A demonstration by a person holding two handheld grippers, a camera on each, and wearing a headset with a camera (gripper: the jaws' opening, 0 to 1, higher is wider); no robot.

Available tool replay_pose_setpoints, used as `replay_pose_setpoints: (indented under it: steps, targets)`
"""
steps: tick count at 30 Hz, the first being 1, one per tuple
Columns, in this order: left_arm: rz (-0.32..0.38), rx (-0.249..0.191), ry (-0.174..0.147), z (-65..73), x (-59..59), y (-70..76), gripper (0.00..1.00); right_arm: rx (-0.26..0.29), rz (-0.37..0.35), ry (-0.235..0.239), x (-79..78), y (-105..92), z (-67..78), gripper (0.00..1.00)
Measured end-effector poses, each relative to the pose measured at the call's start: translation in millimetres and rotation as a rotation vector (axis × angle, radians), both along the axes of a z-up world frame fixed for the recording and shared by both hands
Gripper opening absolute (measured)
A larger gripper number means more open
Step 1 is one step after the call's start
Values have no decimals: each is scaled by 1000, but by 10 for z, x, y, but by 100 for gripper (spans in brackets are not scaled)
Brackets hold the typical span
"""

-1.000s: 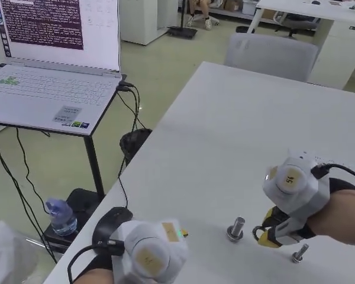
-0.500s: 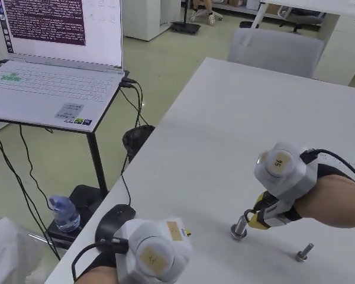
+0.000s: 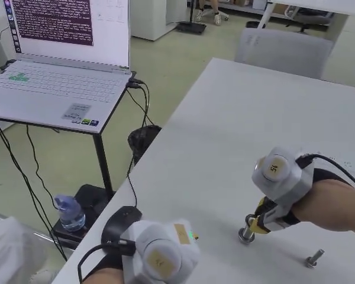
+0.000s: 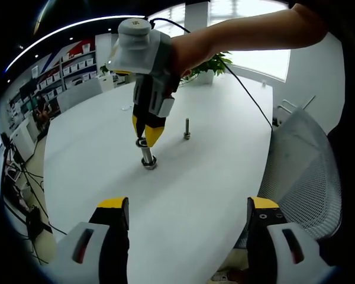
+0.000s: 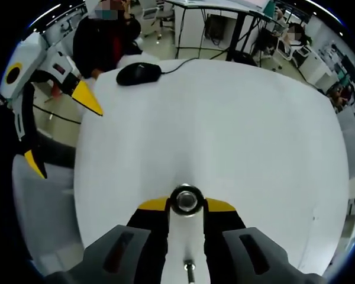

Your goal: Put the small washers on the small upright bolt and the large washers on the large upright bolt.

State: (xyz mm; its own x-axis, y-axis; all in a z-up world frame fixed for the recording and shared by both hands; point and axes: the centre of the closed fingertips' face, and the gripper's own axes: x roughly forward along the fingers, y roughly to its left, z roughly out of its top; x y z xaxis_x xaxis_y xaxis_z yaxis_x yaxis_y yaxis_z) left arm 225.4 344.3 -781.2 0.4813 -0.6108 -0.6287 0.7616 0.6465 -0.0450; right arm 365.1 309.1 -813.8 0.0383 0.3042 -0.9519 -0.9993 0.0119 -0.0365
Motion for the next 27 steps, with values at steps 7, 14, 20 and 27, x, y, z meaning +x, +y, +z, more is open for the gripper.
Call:
replay_pose_setpoints:
  steps: [7,14,20,27]
  targets:
    - [3,-1,0,5,3,18,81,-25,12,1,-1,-11,-106,22]
    - [7,-7,-1,14,1,11,80,-48,22,0,-2,-4,-220,22]
    - [8,-7,3,4,-11,13,80,-74,24,5,-4,-13,-323,22]
    - [8,-9,8,-2,-32,7,79,-90,19,7,14,-14,-412,22]
